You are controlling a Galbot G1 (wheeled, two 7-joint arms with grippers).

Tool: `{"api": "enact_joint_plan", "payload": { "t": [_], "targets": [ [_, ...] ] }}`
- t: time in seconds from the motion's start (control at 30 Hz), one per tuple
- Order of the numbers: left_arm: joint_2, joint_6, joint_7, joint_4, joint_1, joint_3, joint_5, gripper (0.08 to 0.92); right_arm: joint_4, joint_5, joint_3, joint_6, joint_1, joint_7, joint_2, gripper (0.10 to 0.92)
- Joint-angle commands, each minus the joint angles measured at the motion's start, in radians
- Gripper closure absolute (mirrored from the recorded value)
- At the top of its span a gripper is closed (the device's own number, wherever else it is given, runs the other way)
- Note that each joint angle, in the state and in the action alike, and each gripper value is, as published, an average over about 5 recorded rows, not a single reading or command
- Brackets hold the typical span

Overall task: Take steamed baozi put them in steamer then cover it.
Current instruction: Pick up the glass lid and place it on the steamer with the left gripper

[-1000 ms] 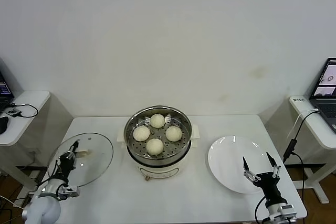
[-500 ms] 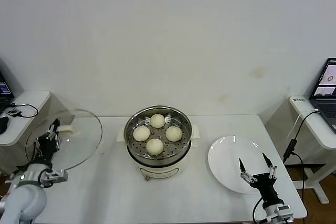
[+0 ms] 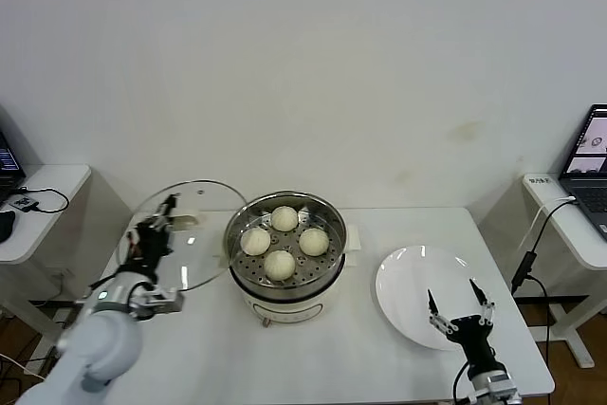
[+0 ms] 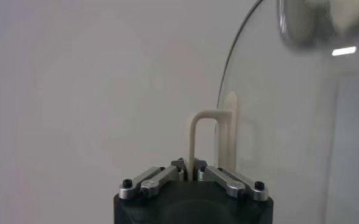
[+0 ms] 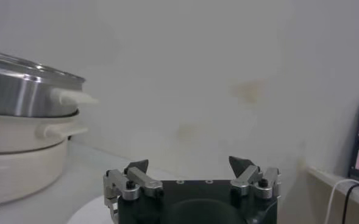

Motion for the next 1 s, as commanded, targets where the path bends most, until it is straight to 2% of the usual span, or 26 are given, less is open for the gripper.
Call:
{"api": "enact_joint_plan", "payload": {
  "t": [0.03,0.27,0.5,0.67,1.0],
  "targets": [
    [-0.143,0.123,0.144,0.029,-0.251,0.335,0.143,0.851,-0.011,-0.106,-0.001,0.001,-0.001,0.004,0.064,0.203],
    [-0.247,0.12,0.161,0.113,-0.307,0.396,0.243,0.851,-0.028,-0.115,-0.002,0.015,-0.005,0.005,0.076,0.203],
    [-0.314,0.108,0.173,0.187,-0.338,0.421,0.332,0.851,-0.037,-0.122,-0.004,0.022,-0.006,0.005,0.08,0.203],
    [-0.343,0.094,0.17,0.231,-0.346,0.425,0.37,0.851,-0.048,-0.124,-0.007,0.031,-0.008,0.006,0.079,0.203],
    [-0.356,0.078,0.163,0.269,-0.333,0.41,0.385,0.851,-0.052,-0.122,-0.014,0.033,-0.009,0.004,0.075,0.202]
  ]
}}
